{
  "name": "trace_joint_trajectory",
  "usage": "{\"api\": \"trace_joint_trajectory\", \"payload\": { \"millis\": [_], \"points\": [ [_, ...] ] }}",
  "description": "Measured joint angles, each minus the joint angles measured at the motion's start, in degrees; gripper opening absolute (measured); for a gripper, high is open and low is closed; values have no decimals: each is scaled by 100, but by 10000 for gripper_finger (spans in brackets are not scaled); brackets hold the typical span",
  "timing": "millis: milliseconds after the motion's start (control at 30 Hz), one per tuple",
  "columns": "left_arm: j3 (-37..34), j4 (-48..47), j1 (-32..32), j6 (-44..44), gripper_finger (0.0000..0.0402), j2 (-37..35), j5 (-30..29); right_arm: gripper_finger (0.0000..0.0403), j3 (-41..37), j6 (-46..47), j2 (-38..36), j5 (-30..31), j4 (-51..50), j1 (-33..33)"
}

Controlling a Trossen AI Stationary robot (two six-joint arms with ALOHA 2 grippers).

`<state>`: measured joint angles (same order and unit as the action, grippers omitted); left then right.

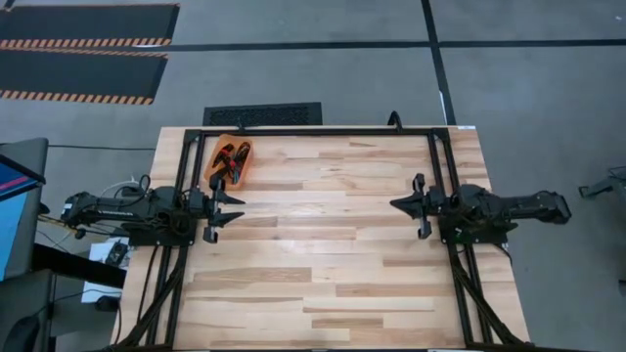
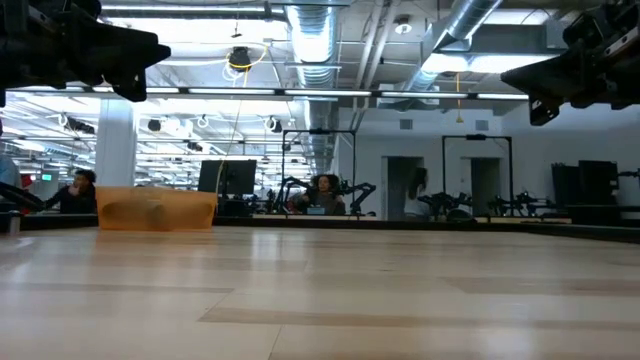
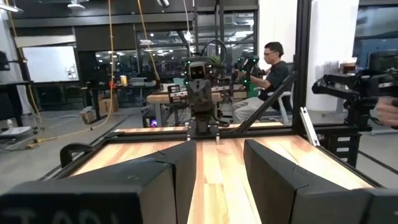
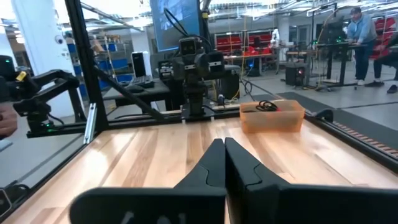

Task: Pick and place USB-C Cables
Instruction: Return to Home Position

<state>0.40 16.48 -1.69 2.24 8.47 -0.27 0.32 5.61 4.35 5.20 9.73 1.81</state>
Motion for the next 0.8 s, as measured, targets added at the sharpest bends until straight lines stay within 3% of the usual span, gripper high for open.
{"api": "trace_joint_trajectory", "payload": {
  "millis": [133, 333, 800],
  "points": [
    [0, 5, 0, -2, 125, -2, -5, 8, -2, 123, -424, -197, -467, -188],
    [-2, -87, 0, -127, 125, -2, -1, 8, 15, 363, -427, -394, -840, -218],
    [-2, -373, 0, -246, 125, 0, -65, 12, -2, 162, -427, -75, -732, 193]
  ]
}}
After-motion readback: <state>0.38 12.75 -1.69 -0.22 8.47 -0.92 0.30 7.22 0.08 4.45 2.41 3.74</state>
